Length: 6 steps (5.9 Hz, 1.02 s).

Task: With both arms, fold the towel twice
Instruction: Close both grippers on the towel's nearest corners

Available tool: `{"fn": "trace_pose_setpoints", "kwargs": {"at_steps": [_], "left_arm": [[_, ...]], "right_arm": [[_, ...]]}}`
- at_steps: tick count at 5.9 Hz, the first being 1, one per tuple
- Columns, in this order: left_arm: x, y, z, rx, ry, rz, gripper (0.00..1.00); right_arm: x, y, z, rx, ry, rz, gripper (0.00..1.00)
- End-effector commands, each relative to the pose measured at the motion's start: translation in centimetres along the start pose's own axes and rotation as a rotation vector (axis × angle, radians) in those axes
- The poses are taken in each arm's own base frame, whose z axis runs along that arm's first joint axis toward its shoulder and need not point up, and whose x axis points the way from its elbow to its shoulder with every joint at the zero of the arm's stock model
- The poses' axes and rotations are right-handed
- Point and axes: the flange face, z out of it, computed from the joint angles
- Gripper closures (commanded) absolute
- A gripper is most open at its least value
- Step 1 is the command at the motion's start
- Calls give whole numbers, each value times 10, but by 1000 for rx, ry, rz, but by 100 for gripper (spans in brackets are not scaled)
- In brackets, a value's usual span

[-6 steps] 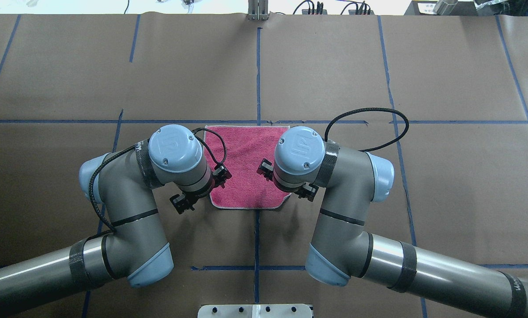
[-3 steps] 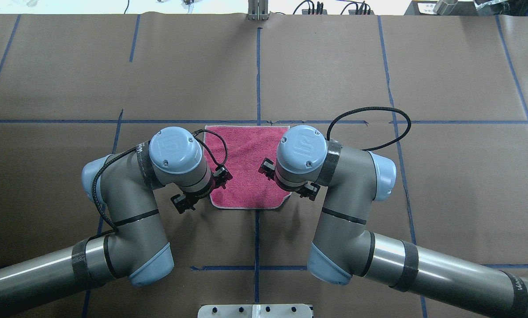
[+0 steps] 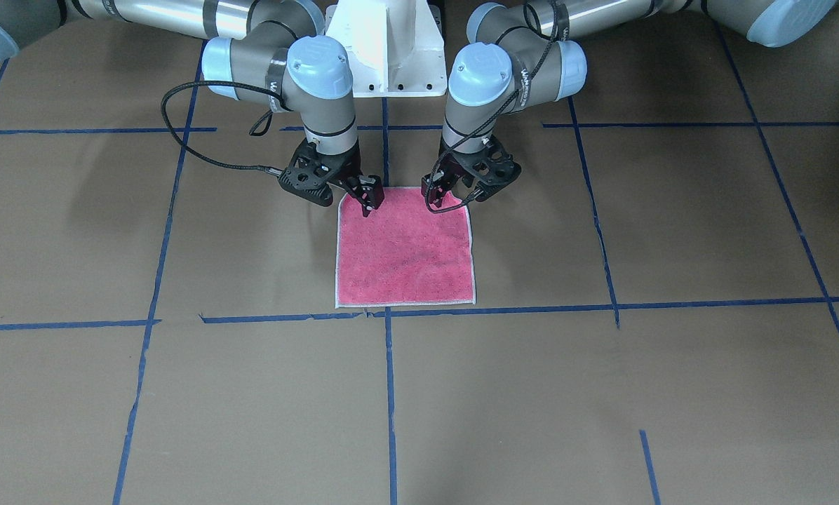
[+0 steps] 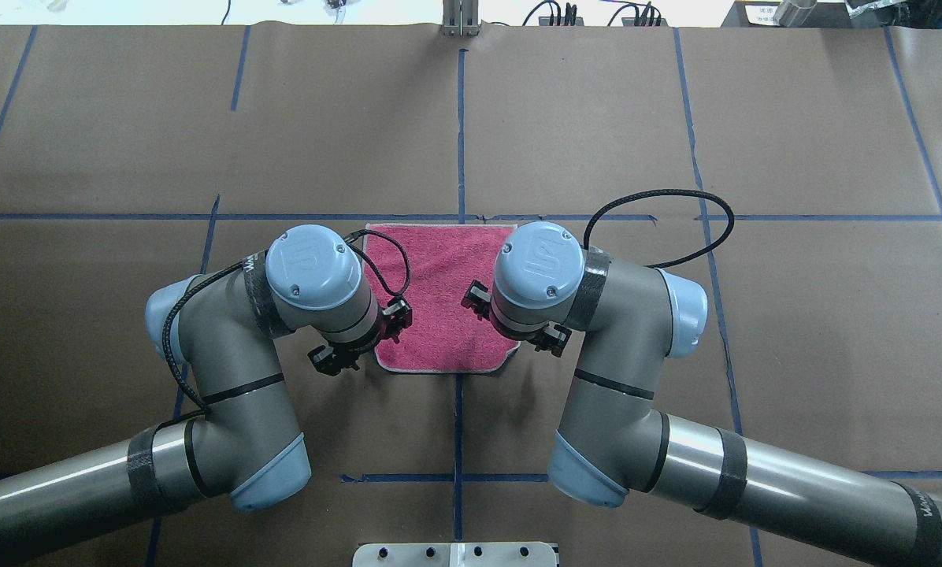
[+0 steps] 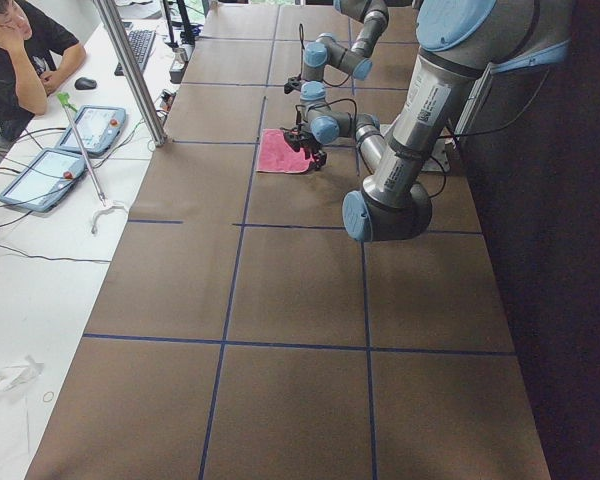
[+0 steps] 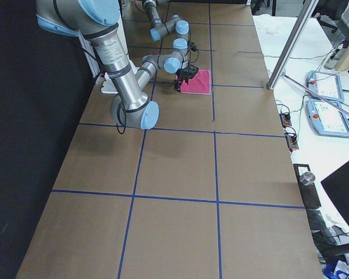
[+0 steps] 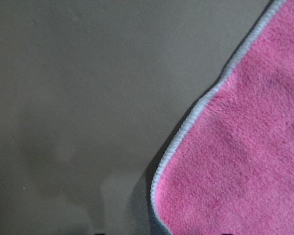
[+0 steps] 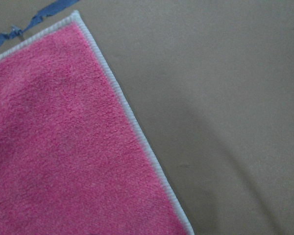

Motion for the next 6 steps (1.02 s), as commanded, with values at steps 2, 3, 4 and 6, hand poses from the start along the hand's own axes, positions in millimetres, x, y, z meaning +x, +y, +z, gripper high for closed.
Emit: {"fn": "trace_pose_setpoints", "kwargs": {"at_steps": [2, 3, 4, 6], "left_arm": [[0, 0, -1, -1, 2, 5, 67], [0, 0, -1, 0, 1, 15, 74], [0, 0, -1, 1, 1, 15, 90], [1, 2, -5, 0, 5, 17, 97]], "right_arm": [[1, 0, 0, 1, 1, 0, 0], [0, 0, 0, 0, -1, 0, 0], [0, 0, -1, 0, -2, 0, 0], [1, 0, 1, 0, 3, 1, 0]]}}
